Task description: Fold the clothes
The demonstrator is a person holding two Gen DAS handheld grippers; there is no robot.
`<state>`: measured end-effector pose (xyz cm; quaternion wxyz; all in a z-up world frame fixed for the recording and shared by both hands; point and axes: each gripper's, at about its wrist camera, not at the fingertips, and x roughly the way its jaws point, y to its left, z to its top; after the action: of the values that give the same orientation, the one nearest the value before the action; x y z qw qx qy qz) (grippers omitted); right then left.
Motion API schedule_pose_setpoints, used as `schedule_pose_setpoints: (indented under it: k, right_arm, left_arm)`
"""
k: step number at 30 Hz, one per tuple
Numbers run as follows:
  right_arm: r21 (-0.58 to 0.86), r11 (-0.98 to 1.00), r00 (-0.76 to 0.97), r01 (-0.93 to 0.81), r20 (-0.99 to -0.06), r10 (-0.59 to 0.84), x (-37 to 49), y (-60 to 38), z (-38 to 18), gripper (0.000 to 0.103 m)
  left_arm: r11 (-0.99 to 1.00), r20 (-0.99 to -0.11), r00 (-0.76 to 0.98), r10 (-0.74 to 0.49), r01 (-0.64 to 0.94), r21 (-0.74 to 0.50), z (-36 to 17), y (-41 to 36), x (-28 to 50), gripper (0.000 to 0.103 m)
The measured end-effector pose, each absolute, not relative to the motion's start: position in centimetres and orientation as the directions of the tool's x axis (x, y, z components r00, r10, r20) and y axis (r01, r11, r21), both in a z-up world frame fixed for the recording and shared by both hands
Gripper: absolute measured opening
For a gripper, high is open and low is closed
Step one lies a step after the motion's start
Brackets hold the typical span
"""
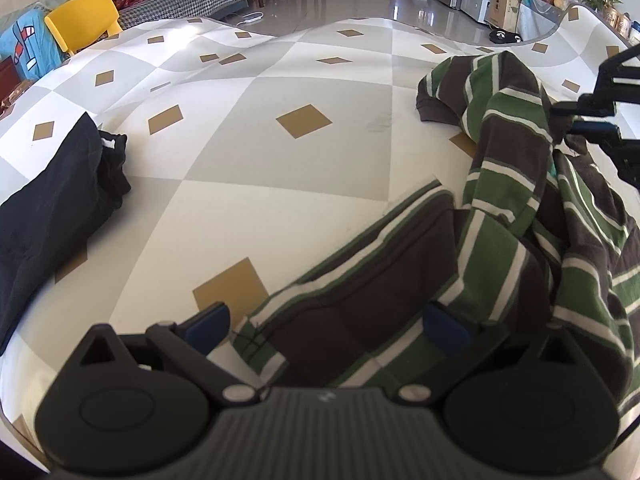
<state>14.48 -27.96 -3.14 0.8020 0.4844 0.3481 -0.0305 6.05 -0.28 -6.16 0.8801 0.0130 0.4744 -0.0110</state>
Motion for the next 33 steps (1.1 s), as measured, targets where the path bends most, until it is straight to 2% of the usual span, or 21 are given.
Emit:
schedule_pose_setpoints:
  k: [10, 18, 25, 33]
  right_arm:
    - [0.796, 0.597, 0.756, 0.102, -0.452, 0.473, 15.3, -23.8, -0.5, 0.009]
    - [0.679, 0.704, 0.676, -0.208, -0.42, 0.605, 15.1, -17.9, 1.7, 0.01]
    - [0.565, 0.72, 0.551, -0.404, -0.478, 0.684, 14.6, -13.0, 1.6, 0.011]
    - [0.557, 0.704, 0.389, -0.441, -0.589, 0.709, 14.8, -10.0, -0.8, 0.023]
  left_arm:
    - [1.0, -0.813, 0.582, 0.009, -0.024, -0.006, -5.0, 0.7, 6.6, 0.103]
    - [0.996, -0.81, 0.585, 0.035, -0.091, -0.023, -4.6, 2.4, 6.7, 0.103]
    - [0.986, -0.817, 0.573, 0.059, -0.159, -0.04, -4.6, 4.1, 6.8, 0.103]
    - [0.98, -0.832, 0.55, 0.073, -0.195, -0.043, -5.0, 5.4, 6.7, 0.103]
